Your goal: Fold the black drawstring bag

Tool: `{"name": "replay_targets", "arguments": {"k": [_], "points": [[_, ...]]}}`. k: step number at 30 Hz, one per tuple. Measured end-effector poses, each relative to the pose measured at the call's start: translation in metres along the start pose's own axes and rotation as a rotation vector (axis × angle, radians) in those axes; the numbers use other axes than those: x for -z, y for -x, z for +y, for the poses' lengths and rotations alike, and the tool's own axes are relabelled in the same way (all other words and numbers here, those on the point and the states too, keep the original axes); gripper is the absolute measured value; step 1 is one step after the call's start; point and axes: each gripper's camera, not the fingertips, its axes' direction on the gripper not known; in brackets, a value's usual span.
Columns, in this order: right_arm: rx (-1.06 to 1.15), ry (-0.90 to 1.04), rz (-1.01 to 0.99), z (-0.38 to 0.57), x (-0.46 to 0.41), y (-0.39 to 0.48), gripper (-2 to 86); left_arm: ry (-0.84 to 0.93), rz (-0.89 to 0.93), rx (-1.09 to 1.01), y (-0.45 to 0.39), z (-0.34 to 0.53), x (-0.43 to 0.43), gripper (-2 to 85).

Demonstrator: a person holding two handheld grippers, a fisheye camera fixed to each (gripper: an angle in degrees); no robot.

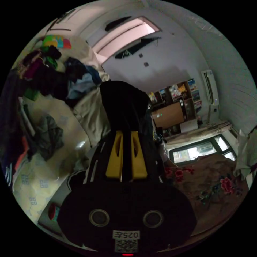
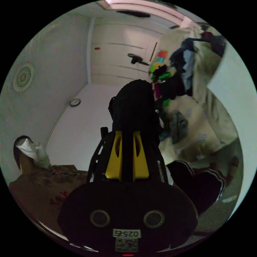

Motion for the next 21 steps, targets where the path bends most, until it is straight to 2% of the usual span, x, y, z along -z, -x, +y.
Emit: {"name": "replay_targets", "arguments": {"k": [5,11,18,21], "points": [[0.209,0.263,-0.119,-0.032,-0.144,0.028,5.6,-0.319,-0.066,0.026,-0.082,0.049,0.197,0.8],[0.279,0.504,-0.112,-0.019,-0.319,0.015,5.9,-0.497,-0.178,0.168,-0.127,0.101,0.350,0.4],[0.252,0.541,-0.018,0.050,-0.468,-0.071,6.2,-0.489,-0.077,0.285,-0.090,0.136,0.459,0.3],[0.243,0.513,0.178,0.085,-0.521,-0.132,6.7,-0.414,-0.072,0.397,-0.053,0.143,0.470,0.5]]}}
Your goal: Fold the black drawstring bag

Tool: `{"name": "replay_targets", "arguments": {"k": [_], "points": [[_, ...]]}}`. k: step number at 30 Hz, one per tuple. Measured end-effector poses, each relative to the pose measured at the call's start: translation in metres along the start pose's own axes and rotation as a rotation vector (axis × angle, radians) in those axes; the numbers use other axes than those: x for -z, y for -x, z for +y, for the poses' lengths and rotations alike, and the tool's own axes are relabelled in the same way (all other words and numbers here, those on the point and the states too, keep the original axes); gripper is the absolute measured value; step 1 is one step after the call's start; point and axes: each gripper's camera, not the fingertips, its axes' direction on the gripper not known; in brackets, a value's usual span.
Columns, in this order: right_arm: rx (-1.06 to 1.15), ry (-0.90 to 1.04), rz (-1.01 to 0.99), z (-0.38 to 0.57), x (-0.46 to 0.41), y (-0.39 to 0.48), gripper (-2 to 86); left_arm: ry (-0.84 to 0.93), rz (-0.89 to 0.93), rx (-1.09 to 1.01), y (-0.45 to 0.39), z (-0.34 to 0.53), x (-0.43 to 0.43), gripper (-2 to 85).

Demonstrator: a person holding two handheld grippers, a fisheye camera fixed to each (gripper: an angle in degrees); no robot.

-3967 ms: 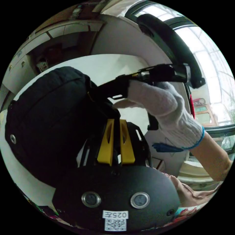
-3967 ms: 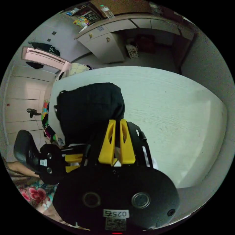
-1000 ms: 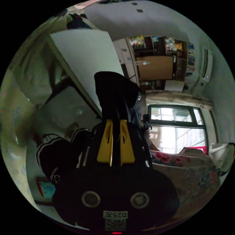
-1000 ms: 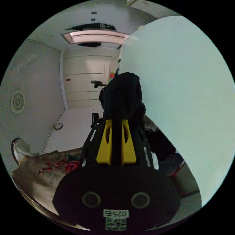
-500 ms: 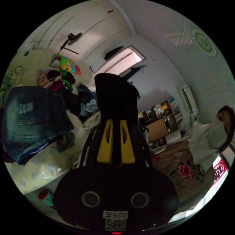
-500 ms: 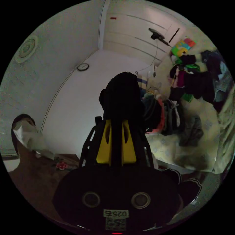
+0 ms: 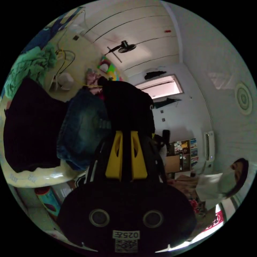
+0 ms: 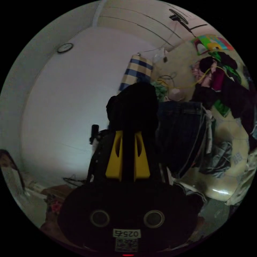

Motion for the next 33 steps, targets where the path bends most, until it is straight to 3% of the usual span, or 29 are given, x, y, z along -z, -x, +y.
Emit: {"name": "replay_targets", "arguments": {"k": [3,8,12,18,21,25,28,30,33], "points": [[0.008,0.073,0.321,0.016,-0.087,-0.052,7.4,0.099,-0.239,0.003,0.030,-0.001,-0.021,0.9],[0.018,0.004,0.310,0.059,-0.141,-0.103,7.8,-0.021,-0.325,-0.237,0.000,0.044,-0.005,1.8],[0.054,0.015,0.372,0.077,-0.171,-0.112,7.4,0.040,-0.340,-0.264,-0.026,0.049,0.010,1.7],[0.139,-0.131,0.495,0.128,-0.218,-0.126,7.3,0.141,-0.298,-0.330,-0.055,0.042,0.034,2.1],[0.105,-0.226,0.461,0.155,-0.230,-0.155,7.4,0.133,-0.245,-0.379,-0.058,0.049,0.042,3.2],[0.029,-0.274,0.358,0.174,-0.239,-0.187,7.8,0.115,-0.096,-0.293,-0.048,0.065,0.066,3.5],[-0.004,-0.250,0.239,0.189,-0.238,-0.209,6.9,0.038,-0.030,-0.352,-0.038,0.093,0.098,3.2],[-0.005,-0.286,0.226,0.203,-0.234,-0.210,6.1,-0.039,0.013,-0.284,-0.032,0.111,0.127,1.8],[0.031,-0.415,0.402,0.226,-0.229,-0.189,3.7,-0.262,0.078,-0.333,-0.057,0.138,0.173,0.5]]}}
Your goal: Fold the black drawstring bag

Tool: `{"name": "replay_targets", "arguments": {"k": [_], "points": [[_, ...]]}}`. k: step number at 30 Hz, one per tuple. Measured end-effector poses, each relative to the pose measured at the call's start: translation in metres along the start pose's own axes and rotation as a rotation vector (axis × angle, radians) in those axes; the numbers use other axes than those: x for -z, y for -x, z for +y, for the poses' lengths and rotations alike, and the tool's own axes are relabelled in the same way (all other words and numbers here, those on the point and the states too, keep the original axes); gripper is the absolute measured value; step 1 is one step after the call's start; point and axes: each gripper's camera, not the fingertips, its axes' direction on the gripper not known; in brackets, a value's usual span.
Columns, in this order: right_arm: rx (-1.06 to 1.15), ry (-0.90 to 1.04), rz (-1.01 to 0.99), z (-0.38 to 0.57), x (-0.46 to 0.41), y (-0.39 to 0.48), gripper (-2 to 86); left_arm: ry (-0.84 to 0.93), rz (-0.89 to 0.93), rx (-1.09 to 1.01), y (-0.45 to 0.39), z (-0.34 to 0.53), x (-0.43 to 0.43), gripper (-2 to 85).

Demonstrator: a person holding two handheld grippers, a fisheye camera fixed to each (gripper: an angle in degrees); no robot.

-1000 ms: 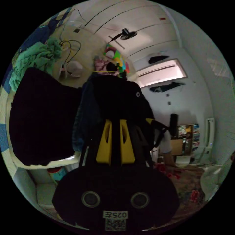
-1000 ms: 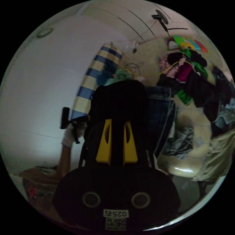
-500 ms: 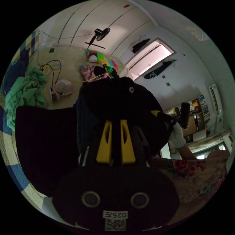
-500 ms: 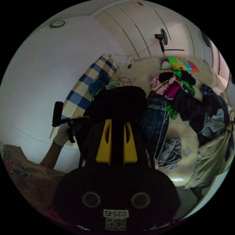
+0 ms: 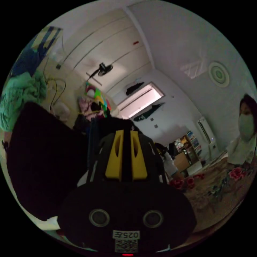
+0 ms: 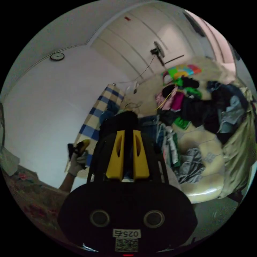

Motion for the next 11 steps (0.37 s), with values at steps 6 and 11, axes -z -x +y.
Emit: {"name": "replay_targets", "arguments": {"k": [6,11], "points": [[0.349,-0.161,0.164,0.014,-0.015,0.127,-0.8,0.228,-0.172,-0.281,-0.094,-0.007,-0.061,-0.9],[0.431,0.191,0.637,0.030,-0.191,0.135,-1.0,0.417,-0.434,-0.411,-0.083,0.030,-0.156,-0.9]]}}
